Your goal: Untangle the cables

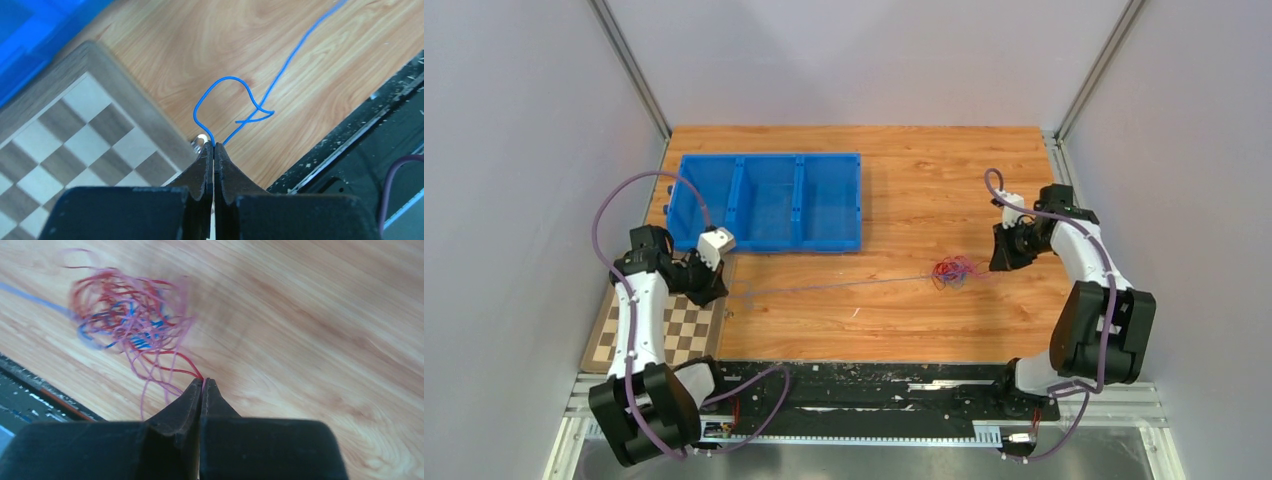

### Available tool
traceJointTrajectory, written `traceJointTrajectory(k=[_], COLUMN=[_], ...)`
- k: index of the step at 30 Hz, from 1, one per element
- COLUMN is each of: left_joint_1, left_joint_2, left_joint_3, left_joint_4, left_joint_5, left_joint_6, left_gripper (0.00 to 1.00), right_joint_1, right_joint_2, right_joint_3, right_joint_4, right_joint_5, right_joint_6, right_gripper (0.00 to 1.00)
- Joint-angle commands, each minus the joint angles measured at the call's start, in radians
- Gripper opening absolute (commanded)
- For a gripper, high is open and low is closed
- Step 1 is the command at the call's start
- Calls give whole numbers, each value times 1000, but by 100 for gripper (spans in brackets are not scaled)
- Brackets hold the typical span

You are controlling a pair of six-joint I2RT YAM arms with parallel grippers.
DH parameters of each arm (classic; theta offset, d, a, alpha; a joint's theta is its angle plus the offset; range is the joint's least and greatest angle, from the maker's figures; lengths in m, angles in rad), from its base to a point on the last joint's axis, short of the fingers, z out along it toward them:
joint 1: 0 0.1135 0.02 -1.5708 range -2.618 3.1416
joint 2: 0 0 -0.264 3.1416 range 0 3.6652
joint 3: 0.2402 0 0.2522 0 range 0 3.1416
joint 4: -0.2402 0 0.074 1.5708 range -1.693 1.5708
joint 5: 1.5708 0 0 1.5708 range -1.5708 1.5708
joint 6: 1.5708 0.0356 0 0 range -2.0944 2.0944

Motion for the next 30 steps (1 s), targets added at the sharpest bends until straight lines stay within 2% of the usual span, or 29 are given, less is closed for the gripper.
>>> traceJointTrajectory(k=[1,7,17,20,22,23,26,30], left_joint_1=[116,231,375,392,389,384,356,353], left_joint_2=[34,100,182,176,139,113,73,44], left_joint_3=[51,67,162,239,298,321,448,591], left_joint_4=[-26,0,22,-96,-177,-201,-244,-111], left_joint_5=[-55,-113,-113,-32,83,155,256,330], left_joint_6=[120,231,268,304,294,260,126,-184], left_gripper=[0,0,0,0,0,0,0,0], right_joint_1=[-145,-266,-319,-317,-301,-292,-256,-191], right_joint_2=[42,99,120,121,121,119,104,87], right_joint_3=[41,74,88,101,106,105,93,90], right_joint_4=[36,72,113,93,69,59,45,47], right_joint_5=[47,98,138,83,39,22,-29,-59], right_joint_6=[-63,-124,-132,-122,-101,-91,-61,-23], right_gripper=[0,0,0,0,0,0,0,0])
